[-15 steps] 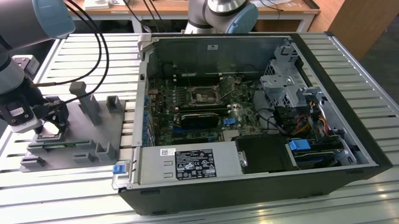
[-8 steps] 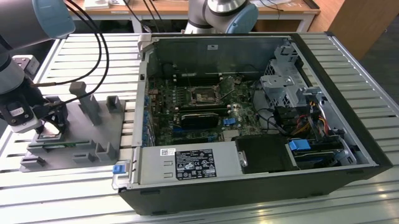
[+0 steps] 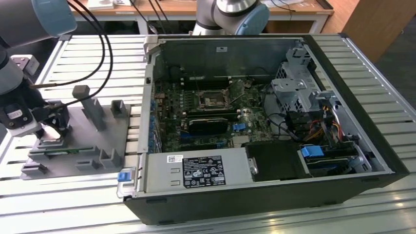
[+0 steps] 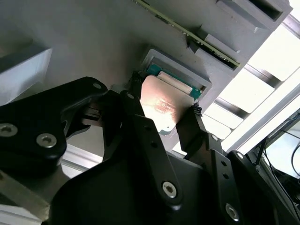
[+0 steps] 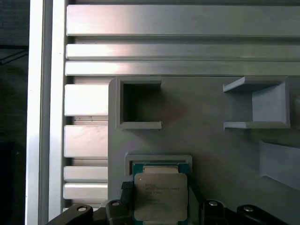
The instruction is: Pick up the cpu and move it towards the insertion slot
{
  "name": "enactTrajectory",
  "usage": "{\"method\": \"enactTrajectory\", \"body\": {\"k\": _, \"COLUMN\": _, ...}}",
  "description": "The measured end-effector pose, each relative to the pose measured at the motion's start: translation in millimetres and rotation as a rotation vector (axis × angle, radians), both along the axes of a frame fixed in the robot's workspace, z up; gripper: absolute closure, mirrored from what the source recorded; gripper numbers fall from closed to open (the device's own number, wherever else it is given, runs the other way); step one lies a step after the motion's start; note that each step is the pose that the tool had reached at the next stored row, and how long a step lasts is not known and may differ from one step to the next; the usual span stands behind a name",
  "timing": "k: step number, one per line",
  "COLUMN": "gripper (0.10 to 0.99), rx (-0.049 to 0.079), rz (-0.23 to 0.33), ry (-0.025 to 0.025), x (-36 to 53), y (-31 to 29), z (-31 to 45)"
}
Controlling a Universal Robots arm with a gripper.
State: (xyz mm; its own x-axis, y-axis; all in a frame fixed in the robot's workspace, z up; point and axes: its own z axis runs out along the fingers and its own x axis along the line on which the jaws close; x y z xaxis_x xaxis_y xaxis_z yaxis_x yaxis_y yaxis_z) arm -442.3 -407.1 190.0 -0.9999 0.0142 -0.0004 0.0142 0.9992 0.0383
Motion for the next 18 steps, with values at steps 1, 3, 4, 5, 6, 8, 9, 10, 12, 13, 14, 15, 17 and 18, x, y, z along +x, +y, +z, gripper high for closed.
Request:
{"method": "enactTrajectory", "body": {"k": 1, "gripper": 0.541, "rx": 0.0, "rz": 0.0, "ry": 0.0, "x": 0.0, "y": 0.0, "z": 1.6}}
{"method": "enactTrajectory", "body": {"k": 3, "gripper": 0.541, "rx": 0.0, "rz": 0.0, "ry": 0.0001, "x": 0.0, "y": 0.0, "z": 4.9}}
{"method": "enactTrajectory", "body": {"k": 4, "gripper": 0.541, "rx": 0.0, "rz": 0.0, "ry": 0.0001, "x": 0.0, "y": 0.0, "z": 6.2}}
{"method": "enactTrajectory", "body": {"k": 5, "gripper": 0.541, "rx": 0.001, "rz": 0.0, "ry": 0.0001, "x": 0.0, "y": 0.0, "z": 7.0}}
{"method": "enactTrajectory", "body": {"k": 6, "gripper": 0.541, "rx": 0.002, "rz": 0.0, "ry": 0.0001, "x": 0.0, "y": 0.0, "z": 8.0}}
{"method": "enactTrajectory", "body": {"k": 8, "gripper": 0.541, "rx": 0.002, "rz": 0.0, "ry": 0.0, "x": 0.0, "y": 0.0, "z": 10.9}}
{"method": "enactTrajectory", "body": {"k": 9, "gripper": 0.541, "rx": 0.003, "rz": 0.0, "ry": 0.0001, "x": 0.0, "y": 0.0, "z": 11.6}}
{"method": "enactTrajectory", "body": {"k": 10, "gripper": 0.541, "rx": 0.006, "rz": 0.0, "ry": -0.0002, "x": 0.0, "y": 0.0, "z": 11.8}}
{"method": "enactTrajectory", "body": {"k": 12, "gripper": 0.541, "rx": 0.006, "rz": 0.0, "ry": -0.0002, "x": 0.1, "y": 0.0, "z": 12.3}}
{"method": "enactTrajectory", "body": {"k": 13, "gripper": 0.541, "rx": 0.006, "rz": 0.0, "ry": 0.0001, "x": 0.0, "y": 0.0, "z": 13.0}}
{"method": "enactTrajectory", "body": {"k": 14, "gripper": 0.541, "rx": 0.006, "rz": 0.0, "ry": 0.0001, "x": 0.0, "y": 0.0, "z": 13.6}}
{"method": "enactTrajectory", "body": {"k": 15, "gripper": 0.541, "rx": 0.006, "rz": 0.0, "ry": 0.0, "x": 0.0, "y": 0.0, "z": 14.0}}
{"method": "enactTrajectory", "body": {"k": 17, "gripper": 0.541, "rx": 0.006, "rz": 0.0, "ry": 0.0, "x": 0.0, "y": 0.0, "z": 15.0}}
{"method": "enactTrajectory", "body": {"k": 18, "gripper": 0.541, "rx": 0.006, "rz": 0.0, "ry": -0.0002, "x": 0.1, "y": 0.0, "z": 15.3}}
